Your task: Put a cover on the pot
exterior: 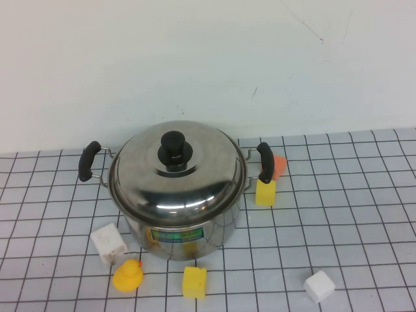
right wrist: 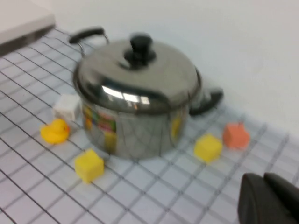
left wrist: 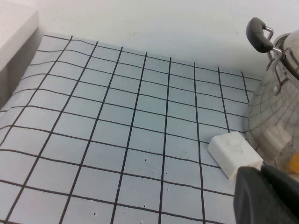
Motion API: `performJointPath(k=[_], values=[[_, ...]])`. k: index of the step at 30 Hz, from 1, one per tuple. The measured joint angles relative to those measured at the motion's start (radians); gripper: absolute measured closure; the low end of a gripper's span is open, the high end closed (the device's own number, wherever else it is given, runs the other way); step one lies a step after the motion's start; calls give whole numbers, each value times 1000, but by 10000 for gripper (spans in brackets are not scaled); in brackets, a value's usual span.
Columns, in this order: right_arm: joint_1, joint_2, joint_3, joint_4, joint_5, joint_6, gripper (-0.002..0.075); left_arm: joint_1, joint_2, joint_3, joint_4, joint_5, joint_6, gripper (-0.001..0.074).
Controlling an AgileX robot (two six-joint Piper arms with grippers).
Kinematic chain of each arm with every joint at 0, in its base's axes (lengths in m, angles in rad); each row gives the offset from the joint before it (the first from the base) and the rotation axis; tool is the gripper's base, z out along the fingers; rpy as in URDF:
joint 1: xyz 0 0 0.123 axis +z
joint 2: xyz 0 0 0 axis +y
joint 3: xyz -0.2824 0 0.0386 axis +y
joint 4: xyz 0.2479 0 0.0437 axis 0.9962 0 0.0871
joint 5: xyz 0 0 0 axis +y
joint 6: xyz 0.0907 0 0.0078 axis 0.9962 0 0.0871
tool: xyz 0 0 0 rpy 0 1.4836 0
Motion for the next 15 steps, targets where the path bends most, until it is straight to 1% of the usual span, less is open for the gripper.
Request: performJointPath(k=[4, 7, 11, 12, 15], values=[[-198, -148, 158, 95, -33, -92, 728, 0, 0, 0, 0, 0, 0, 738], [-397, -265, 249, 176, -58, -209, 728, 2, 0, 0, 0, 0, 0, 738], [-664, -388, 345, 243, -72, -264, 728, 2, 0, 0, 0, 0, 0, 738], [-719, -412, 370, 250, -71, -268, 728, 2, 0, 0, 0, 0, 0, 738], [-826, -466, 436, 254, -74, -268, 728, 2, 0, 0, 0, 0, 0, 738]])
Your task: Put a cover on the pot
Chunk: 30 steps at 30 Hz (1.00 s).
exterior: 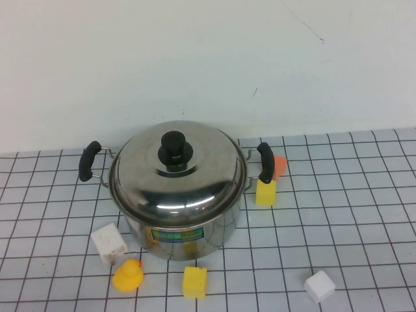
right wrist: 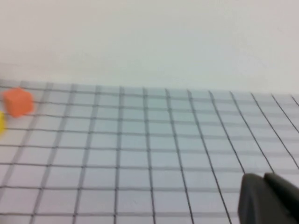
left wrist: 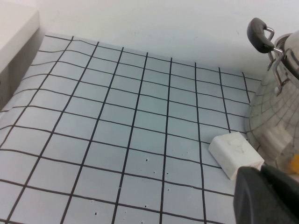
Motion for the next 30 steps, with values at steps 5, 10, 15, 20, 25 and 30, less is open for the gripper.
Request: performJointPath(k=[5, 10, 15, 20, 25, 30], values=[[-16, -50, 94, 0, -14, 73, 728, 0, 0, 0, 0, 0, 0, 738], [81, -58, 105, -17, -23, 165, 728, 0, 0, 0, 0, 0, 0, 738], [123, -58, 103, -66, 8, 231, 728, 0, 0, 0, 0, 0, 0, 738], [123, -58, 101, -109, 22, 275, 728, 0, 0, 0, 0, 0, 2, 738], [123, -58, 99, -117, 24, 286, 728, 0, 0, 0, 0, 0, 2, 738], [123, -58, 99, -119, 28, 286, 728, 0, 0, 0, 0, 0, 2, 738]])
